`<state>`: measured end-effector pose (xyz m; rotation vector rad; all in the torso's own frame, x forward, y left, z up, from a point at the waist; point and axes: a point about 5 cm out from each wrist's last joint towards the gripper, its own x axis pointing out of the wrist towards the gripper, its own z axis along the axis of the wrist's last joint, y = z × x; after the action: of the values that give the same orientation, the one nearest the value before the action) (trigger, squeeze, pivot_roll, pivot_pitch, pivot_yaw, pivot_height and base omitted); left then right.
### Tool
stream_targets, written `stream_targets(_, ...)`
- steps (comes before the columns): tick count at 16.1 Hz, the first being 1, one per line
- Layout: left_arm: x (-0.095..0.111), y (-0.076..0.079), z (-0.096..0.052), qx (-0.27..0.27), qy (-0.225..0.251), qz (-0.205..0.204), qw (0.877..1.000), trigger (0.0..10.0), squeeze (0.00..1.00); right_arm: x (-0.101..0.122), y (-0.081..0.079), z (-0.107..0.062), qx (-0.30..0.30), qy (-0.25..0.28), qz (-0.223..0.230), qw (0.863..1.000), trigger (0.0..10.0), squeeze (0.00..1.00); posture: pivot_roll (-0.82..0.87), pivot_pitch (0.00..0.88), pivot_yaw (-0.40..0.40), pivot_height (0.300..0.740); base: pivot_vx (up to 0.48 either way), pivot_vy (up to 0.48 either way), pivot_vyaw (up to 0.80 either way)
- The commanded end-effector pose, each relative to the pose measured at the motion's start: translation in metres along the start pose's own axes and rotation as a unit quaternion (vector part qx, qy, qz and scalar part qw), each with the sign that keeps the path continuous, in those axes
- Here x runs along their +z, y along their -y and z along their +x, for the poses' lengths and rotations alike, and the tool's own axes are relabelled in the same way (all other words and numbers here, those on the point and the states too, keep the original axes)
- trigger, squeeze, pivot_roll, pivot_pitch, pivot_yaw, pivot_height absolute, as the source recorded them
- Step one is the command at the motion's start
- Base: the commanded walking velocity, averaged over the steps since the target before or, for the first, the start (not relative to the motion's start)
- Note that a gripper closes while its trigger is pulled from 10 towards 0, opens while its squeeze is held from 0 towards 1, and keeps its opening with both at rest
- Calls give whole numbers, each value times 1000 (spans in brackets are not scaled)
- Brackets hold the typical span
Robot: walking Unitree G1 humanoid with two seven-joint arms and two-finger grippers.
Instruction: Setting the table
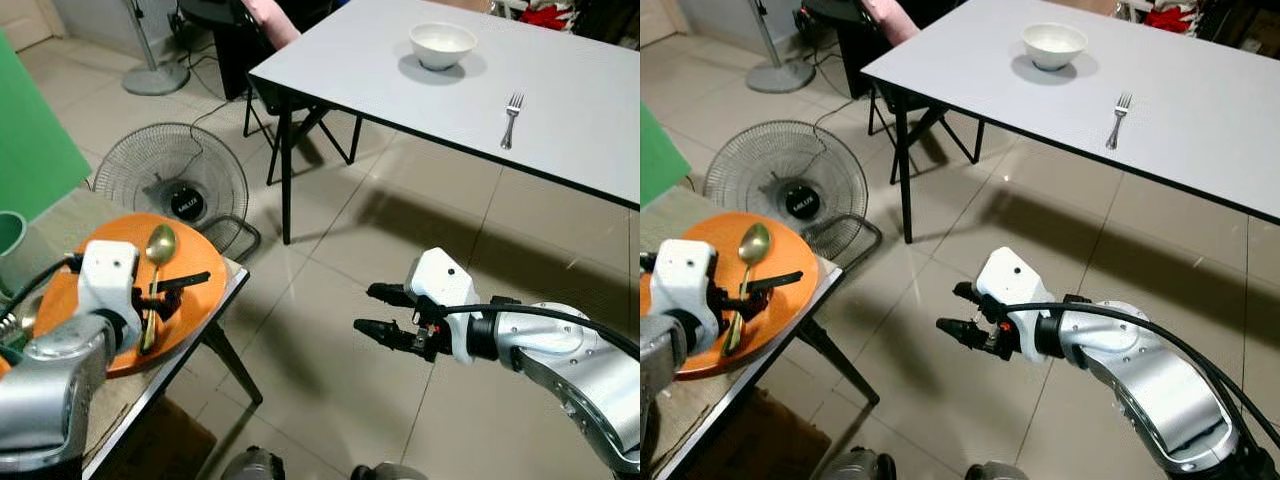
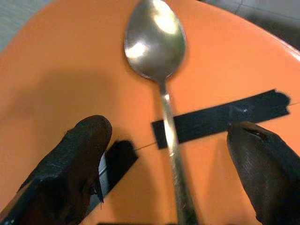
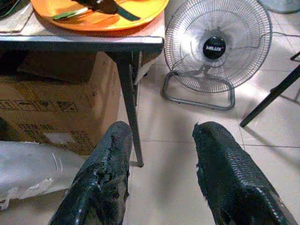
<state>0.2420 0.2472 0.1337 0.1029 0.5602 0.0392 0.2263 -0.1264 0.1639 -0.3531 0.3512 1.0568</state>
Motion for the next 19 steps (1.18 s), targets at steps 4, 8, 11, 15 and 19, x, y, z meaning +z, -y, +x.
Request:
stream_targets(4, -1, -9, 10, -2, -10, -10, 1000, 0, 0, 9, -2, -1, 13, 7, -22, 1000, 10000, 0, -36, 107, 10, 740, 0, 0, 0)
stream_targets(8, -4, -19, 16, 19, -23, -6, 1000, 0, 0, 11, -1, -1, 17, 8, -34, 999, 10000, 0, -37, 107, 10, 740, 0, 0, 0)
stream_targets(11, -6, -16, 18, -4, -28, -12, 1000, 0, 0, 12, 0, 0, 21, 9, -36, 999, 10000, 0, -35, 107, 8, 740, 0, 0, 0)
stream_targets(15, -13, -14, 19, -14, -52, -11, 998, 0, 0, 13, 0, 1, 24, 8, -38, 999, 10000, 0, -35, 106, 8, 740, 0, 0, 0)
stream_targets(19, -13, -16, 19, -15, -51, -11, 999, 0, 0, 13, 1, 2, 25, 8, -40, 999, 10000, 0, -34, 102, 8, 740, 0, 0, 0)
